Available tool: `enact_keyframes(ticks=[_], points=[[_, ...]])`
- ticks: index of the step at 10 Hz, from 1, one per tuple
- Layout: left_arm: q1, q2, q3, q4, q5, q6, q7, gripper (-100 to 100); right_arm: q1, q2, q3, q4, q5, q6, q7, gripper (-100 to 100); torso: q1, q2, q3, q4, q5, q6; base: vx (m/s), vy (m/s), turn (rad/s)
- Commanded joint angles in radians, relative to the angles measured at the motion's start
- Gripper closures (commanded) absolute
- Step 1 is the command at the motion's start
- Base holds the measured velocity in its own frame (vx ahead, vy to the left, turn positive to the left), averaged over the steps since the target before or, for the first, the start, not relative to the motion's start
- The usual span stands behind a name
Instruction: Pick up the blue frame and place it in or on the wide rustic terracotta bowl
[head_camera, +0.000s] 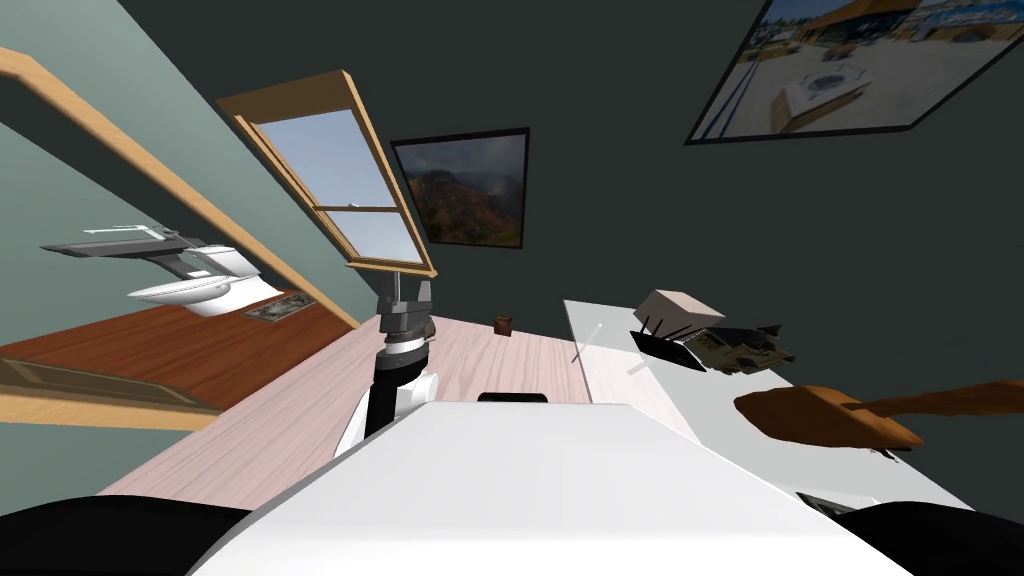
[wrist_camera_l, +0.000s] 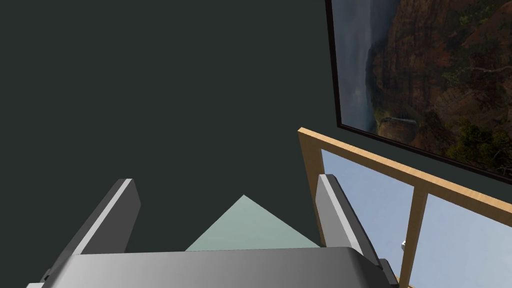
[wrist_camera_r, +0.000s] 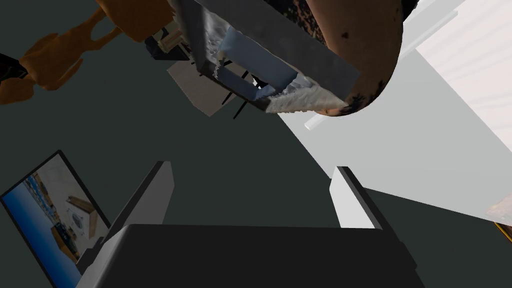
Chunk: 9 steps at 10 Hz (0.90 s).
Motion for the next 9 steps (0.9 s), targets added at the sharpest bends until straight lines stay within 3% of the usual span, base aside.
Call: enact_keyframes(ticks=[1,2,3,4,9], points=[[0.000,0.000,0.000,0.000,0.000,0.000,0.000,0,0.025,-0.021,0.012,-0.020,0.007,0.029,-0.012,-100,0.000,0.000,0.000,0.000,0.000,0.000,0.104,0.008,-0.047],[0.000,0.000,0.000,0.000,0.000,0.000,0.000,0,0.051,-0.042,0.023,-0.036,0.013,0.055,-0.027,-100,0.001,0.000,0.000,0.000,0.000,0.000,0.111,0.023,-0.063],[0.000,0.000,0.000,0.000,0.000,0.000,0.000,0,0.039,-0.034,0.017,-0.032,0.010,0.039,-0.017,-100,0.002,0.000,0.000,0.000,0.000,0.000,0.051,0.011,-0.017],[0.000,0.000,0.000,0.000,0.000,0.000,0.000,0,0.042,-0.037,0.018,-0.035,0.010,0.044,-0.019,0,0.001,0.003,0.001,0.001,0.000,0.000,0.009,0.002,0.004],[0.000,0.000,0.000,0.000,0.000,0.000,0.000,0,0.041,-0.037,0.018,-0.035,0.010,0.044,-0.019,0,0.000,0.007,0.004,0.002,0.000,0.000,0.000,0.000,0.000]])
